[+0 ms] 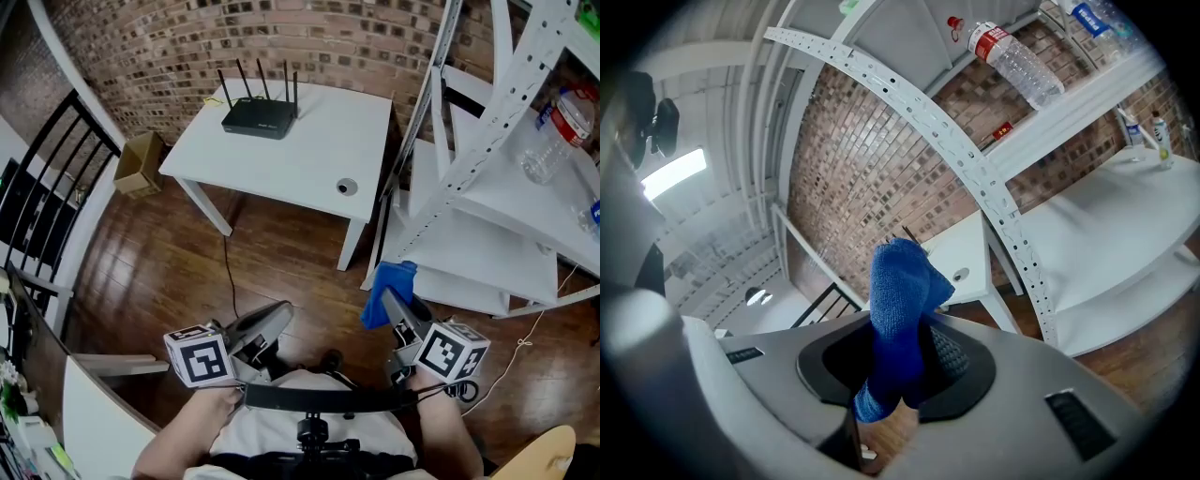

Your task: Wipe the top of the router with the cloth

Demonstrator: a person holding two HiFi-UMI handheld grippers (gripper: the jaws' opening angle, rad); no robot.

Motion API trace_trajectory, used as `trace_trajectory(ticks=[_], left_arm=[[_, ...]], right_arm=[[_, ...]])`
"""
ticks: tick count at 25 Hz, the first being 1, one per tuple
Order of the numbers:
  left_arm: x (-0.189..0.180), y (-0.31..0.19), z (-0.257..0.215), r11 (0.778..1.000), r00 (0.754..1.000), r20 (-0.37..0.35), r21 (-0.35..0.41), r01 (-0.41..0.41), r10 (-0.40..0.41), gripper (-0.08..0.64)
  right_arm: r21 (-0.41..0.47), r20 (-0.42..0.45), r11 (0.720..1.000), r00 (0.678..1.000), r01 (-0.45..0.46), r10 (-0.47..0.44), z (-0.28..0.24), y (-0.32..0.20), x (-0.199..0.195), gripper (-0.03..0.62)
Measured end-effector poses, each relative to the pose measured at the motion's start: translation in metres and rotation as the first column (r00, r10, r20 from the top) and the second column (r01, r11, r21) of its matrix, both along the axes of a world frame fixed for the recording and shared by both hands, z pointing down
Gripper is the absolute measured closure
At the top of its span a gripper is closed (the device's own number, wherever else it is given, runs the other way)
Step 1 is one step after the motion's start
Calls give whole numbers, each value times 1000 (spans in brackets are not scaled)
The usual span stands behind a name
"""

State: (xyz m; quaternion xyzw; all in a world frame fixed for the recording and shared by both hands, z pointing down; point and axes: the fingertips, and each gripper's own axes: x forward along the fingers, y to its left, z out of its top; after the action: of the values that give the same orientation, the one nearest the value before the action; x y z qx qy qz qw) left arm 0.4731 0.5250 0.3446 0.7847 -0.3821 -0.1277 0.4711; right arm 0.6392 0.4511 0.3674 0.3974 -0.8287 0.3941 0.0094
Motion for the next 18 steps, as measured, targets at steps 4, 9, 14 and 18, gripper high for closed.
trace_trajectory(ticks=[4, 9, 14, 18], left_arm=[[-3, 3, 0, 1000, 1000, -2, 2, 6, -6, 558], [-6, 6, -2, 1000, 1000, 0, 2, 10, -10, 558], [-6, 6, -1, 1000, 1000, 1, 2, 10, -10, 558], [-5, 7, -1, 1000, 1000, 1, -1, 13, -13, 558]], right_arm=[[-3, 0, 1000, 1000, 5, -5, 1, 3, -4, 466], [-12, -3, 1000, 1000, 16, -16, 2, 7, -8, 466], [-14, -6, 1000, 1000, 20, -20, 4, 8, -9, 466], [-21, -6, 1000, 1000, 19, -19, 5, 8, -7, 466]])
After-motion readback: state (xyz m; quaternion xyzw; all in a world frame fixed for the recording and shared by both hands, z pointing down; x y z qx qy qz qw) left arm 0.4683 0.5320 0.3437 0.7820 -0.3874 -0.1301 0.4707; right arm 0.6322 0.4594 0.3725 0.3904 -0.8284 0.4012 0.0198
